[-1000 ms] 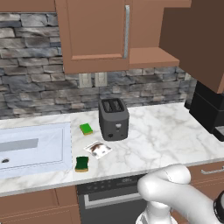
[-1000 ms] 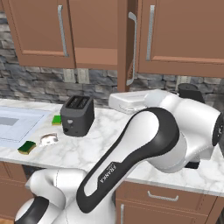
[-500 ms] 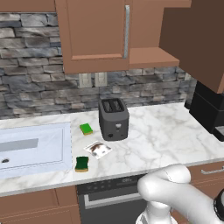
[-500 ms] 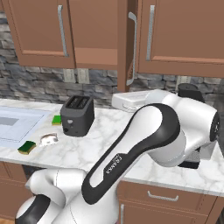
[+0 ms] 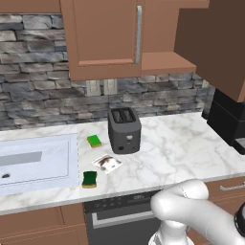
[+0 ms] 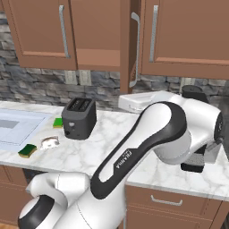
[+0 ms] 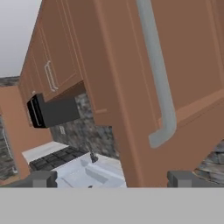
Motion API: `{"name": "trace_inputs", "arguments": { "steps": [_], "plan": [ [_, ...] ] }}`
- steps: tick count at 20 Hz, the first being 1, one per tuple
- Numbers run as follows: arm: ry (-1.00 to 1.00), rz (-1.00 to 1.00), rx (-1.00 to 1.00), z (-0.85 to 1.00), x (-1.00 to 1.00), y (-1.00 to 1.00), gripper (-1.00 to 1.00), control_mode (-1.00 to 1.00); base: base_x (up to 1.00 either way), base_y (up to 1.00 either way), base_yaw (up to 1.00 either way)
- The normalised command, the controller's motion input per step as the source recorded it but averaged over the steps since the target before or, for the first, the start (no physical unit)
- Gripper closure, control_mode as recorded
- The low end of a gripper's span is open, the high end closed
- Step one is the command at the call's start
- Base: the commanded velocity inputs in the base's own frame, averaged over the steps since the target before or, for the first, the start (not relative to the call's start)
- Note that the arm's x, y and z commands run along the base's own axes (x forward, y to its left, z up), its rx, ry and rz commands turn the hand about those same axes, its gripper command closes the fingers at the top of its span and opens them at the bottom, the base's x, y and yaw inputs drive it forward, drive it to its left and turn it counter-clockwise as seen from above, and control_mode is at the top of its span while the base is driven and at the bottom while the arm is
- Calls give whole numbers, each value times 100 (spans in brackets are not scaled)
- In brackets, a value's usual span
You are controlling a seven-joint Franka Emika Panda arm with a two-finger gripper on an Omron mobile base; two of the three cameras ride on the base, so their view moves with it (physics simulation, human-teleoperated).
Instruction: Open the cabinet. Pick the sponge and place it next to the sink. Then close the cabinet.
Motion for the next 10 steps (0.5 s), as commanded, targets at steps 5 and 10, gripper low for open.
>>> {"name": "trace_inputs", "arguments": {
  "steps": [5,10],
  "plan": [
    [0,6,0,-4,24,-19,-100,-100,0,0,0],
    [0,8,0,-4,26,-16,-100,-100,0,0,0]
  ]
}}
